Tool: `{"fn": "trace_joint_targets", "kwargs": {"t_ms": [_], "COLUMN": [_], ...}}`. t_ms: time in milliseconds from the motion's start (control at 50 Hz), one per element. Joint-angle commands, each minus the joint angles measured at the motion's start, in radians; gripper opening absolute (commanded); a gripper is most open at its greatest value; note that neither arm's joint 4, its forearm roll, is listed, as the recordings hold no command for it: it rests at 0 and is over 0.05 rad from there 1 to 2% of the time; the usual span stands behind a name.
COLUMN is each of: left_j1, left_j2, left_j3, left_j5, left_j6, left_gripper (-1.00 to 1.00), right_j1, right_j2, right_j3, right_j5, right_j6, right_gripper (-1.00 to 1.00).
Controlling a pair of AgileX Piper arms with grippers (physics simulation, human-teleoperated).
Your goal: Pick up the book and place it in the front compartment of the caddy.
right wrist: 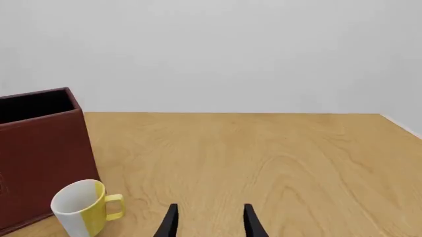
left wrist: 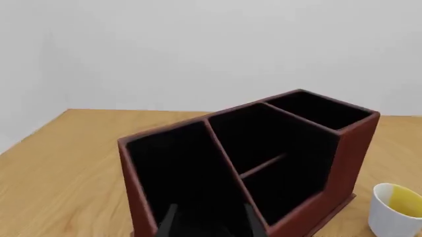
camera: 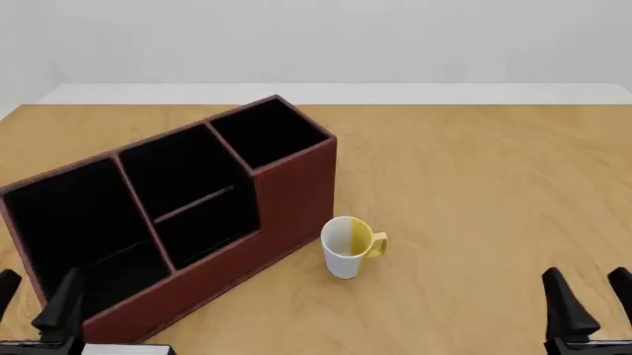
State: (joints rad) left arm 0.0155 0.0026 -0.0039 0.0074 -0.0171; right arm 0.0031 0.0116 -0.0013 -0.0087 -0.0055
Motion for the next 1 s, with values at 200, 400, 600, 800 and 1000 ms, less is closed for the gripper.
{"fn": "trace_joint_targets", "kwargs": {"t_ms": [200, 400, 600, 800, 1000], "left_j1": [-0.188, -0.354, -0.711, -0.998, -1.197], "left_j2": [-0.001, -0.002, 0.164, 0.302, 0.434], "left_j3": [-0.116, -0.304, -0.522, -0.665, -0.914], "left_j5": [0.075, 0.264, 0.551, 0.894, 1.187], "left_j6": [0.085, 0.128, 0.311, 0.368, 0.214], "left_gripper": [1.00, 1.00, 1.00, 1.00, 1.00], "right_j1": [0.004, 0.005, 0.005, 0.006, 0.006], "right_j2": [-0.004, -0.004, -0.002, 0.003, -0.003], "right_j3": [-0.001, -0.003, -0.004, -0.004, -0.008], "right_j5": [0.008, 0.010, 0.011, 0.006, 0.013], "right_j6": [0.010, 0.015, 0.018, 0.021, 0.016], "right_gripper": [1.00, 1.00, 1.00, 1.00, 1.00]}}
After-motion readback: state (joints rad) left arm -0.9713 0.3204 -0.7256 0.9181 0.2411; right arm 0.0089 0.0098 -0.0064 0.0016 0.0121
